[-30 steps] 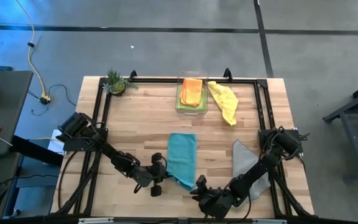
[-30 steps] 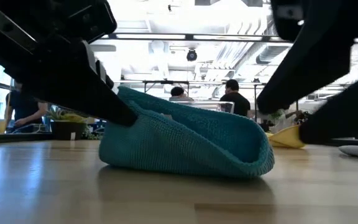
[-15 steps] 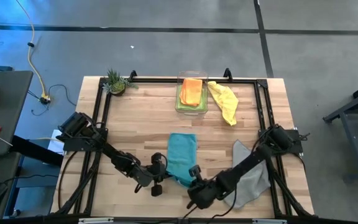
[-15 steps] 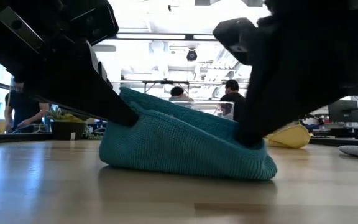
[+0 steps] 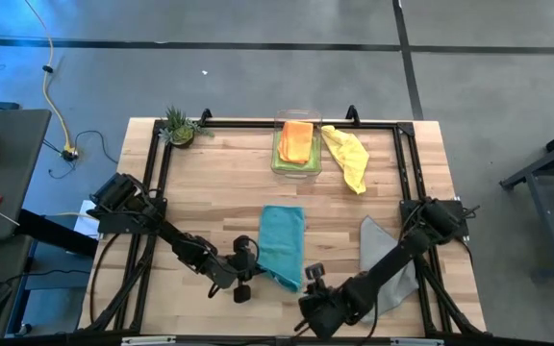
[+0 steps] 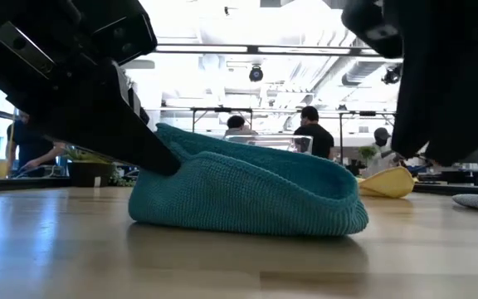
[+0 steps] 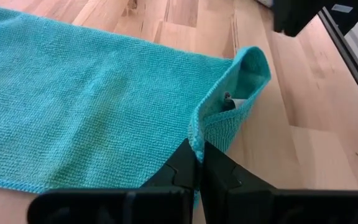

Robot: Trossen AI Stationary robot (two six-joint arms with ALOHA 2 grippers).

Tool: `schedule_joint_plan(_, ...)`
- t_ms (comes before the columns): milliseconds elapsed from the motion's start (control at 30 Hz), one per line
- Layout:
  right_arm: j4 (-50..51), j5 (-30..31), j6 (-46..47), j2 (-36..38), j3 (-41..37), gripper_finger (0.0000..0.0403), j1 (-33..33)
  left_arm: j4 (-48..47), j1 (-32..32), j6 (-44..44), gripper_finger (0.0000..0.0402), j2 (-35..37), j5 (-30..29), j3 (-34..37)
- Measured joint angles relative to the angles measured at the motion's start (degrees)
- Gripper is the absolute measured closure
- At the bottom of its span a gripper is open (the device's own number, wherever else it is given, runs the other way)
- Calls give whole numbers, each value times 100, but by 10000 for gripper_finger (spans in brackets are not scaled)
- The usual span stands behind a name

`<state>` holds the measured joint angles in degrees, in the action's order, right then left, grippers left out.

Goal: Fold microfiber towels
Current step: Fold the blue microfiber cloth

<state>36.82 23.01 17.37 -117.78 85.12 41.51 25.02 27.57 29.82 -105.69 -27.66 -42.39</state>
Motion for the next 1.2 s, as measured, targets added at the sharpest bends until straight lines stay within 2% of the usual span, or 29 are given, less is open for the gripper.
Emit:
schedule_joint_plan(167,-653,811,842,2,-589,253,211,3,0,-27,402,0,0,0)
schedule_joint_plan(300,-1625,1463,949,0,-1167,225,259,2,0,-42,402,0,0,0)
schedule_joint_plan(400,-2615,1774,561,0,-1516,225,245,2,0,-42,402,0,0,0)
schedule_joint_plan(500,-3092,1931,379,0,-1766,236,242,4,0,-44,402,0,0,0)
schedule_joint_plan(767,-3425,2031,-135,0,-1825,257,243,2,-2,-29,402,0,-4,0)
schedule_joint_plan(967,-3499,2035,-200,0,-1825,245,263,2,-35,149,402,0,-26,0)
schedule_joint_plan(1067,-3495,1908,-172,0,-1825,242,190,2,-41,151,402,0,-28,0)
schedule_joint_plan(1200,-3512,1690,-84,-70,-1825,261,141,-34,-46,260,402,0,-32,-1)
